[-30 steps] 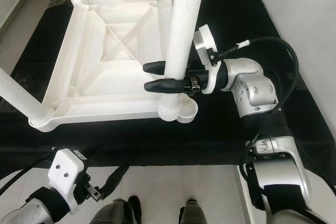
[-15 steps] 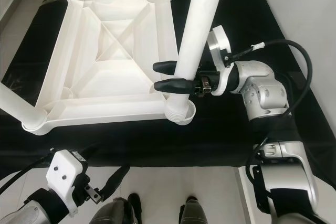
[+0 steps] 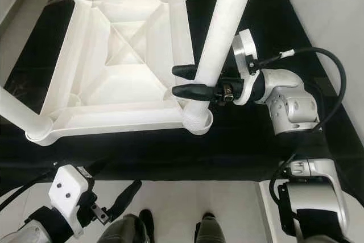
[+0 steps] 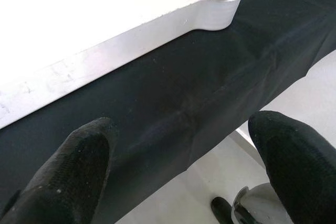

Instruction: Building children table

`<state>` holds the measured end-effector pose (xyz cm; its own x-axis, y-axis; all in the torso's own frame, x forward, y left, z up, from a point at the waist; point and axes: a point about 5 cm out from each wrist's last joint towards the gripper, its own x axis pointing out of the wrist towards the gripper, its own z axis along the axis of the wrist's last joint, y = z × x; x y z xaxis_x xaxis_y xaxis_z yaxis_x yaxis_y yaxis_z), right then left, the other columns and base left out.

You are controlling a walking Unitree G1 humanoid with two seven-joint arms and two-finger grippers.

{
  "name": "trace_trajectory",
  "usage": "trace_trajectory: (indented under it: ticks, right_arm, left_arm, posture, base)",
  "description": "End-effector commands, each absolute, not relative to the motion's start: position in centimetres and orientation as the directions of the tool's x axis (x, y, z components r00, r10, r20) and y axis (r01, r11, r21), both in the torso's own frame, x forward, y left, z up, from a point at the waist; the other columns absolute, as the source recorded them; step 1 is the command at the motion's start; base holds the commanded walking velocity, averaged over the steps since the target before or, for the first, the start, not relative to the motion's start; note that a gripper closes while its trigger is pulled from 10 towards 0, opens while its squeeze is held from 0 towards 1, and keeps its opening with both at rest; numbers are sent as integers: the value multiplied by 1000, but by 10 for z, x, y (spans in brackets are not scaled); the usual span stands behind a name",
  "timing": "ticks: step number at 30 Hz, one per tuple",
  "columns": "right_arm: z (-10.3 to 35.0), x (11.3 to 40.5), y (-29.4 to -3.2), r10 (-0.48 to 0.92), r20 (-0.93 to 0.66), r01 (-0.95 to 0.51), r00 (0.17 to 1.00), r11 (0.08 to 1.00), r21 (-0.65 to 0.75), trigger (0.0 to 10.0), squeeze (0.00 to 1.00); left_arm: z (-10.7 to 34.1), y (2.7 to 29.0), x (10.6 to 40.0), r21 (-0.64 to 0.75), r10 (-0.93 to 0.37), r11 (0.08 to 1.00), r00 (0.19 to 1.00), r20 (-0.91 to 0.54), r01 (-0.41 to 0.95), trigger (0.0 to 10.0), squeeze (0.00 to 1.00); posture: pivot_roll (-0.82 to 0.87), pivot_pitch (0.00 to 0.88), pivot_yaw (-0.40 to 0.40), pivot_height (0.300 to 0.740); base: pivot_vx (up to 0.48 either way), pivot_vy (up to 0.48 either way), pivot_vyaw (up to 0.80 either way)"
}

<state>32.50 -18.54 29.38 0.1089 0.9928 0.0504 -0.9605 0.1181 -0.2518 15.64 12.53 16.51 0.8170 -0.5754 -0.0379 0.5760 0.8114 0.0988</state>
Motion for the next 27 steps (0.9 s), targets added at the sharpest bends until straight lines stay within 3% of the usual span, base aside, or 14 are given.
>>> trace_trajectory:
  ticks: [1,17,23,27]
  right_arm:
    - [291,326,-184,991,46,-959,123,130,-253,10000,0]
    - [285,313,-185,999,-11,-971,48,44,-234,10000,0]
    - [276,314,-172,997,-68,-967,-26,-43,-250,10000,0]
    - [275,314,-172,997,-71,-967,-28,-44,-251,10000,0]
  left_arm:
    - [165,125,152,99,-595,796,802,-52,597,10000,0]
    - [166,125,151,94,-604,790,795,-52,606,10000,0]
    - [167,127,150,103,-603,790,796,-53,605,10000,0]
    - [167,127,150,103,-603,789,796,-53,605,10000,0]
  posture:
    - [-36,340,78,740]
    - [-37,338,84,740]
    - [-23,345,93,740]
    - [-23,345,93,740]
  base:
    - [0,0,0]
    - [0,0,0]
    - [0,0,0]
    - [0,0,0]
